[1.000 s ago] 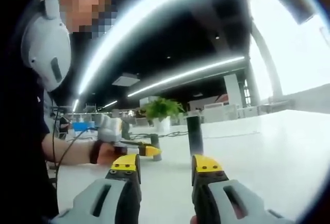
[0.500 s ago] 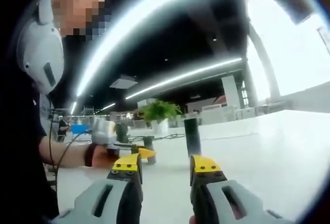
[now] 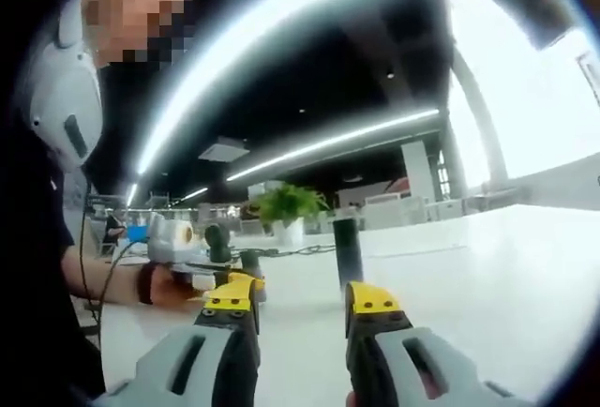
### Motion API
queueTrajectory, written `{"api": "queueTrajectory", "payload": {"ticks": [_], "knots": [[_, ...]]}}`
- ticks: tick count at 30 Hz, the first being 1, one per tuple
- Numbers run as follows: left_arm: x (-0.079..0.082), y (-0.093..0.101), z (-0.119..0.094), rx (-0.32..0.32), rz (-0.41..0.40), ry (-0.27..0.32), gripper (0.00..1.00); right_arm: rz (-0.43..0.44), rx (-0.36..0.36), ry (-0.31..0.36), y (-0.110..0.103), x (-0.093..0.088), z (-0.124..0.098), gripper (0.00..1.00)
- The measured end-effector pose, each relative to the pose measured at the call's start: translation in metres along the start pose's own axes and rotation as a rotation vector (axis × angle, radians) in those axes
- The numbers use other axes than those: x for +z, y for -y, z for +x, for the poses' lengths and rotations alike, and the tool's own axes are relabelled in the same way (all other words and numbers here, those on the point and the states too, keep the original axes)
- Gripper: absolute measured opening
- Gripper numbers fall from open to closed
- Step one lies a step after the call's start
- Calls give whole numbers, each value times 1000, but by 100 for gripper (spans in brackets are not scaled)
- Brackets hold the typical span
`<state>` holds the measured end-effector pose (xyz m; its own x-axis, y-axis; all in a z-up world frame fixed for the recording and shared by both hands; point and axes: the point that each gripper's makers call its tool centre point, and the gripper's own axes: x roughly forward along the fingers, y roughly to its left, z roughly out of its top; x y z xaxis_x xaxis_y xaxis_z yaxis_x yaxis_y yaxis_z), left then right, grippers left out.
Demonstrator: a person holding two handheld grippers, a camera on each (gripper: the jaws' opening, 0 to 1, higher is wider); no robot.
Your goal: Pick up cosmetic bottle twist off cap place on table pick up cap screw tight cap place on table
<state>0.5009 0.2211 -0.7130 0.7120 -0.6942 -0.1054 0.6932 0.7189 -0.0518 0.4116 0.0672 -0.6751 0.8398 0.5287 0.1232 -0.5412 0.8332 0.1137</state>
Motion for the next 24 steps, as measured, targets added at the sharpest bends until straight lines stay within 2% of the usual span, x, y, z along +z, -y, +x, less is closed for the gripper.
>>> {"api": "queueTrajectory", "payload": {"ticks": [3, 7, 10, 12, 21, 23, 24], "knots": [[1, 6, -4, -17, 11, 9, 8, -2, 0, 2, 0, 0, 0, 30], [-5, 18, -10, -30, 59, -14, 8, 4, 1, 9, 0, 2, 0, 30], [-7, 28, -13, -47, 62, -17, 8, 4, -5, 10, 1, 2, -1, 30], [-9, 34, -16, -71, 103, -19, 8, 0, -4, 10, 0, 2, -1, 30], [-8, 47, -24, -110, 87, -14, 8, -20, 5, -5, -2, -1, -2, 30], [-10, 50, -28, -117, 115, -17, 8, -16, 3, -3, -1, -1, -2, 30], [-10, 50, -29, -116, 164, -15, 7, -12, 3, 0, 0, 0, -2, 30]]}}
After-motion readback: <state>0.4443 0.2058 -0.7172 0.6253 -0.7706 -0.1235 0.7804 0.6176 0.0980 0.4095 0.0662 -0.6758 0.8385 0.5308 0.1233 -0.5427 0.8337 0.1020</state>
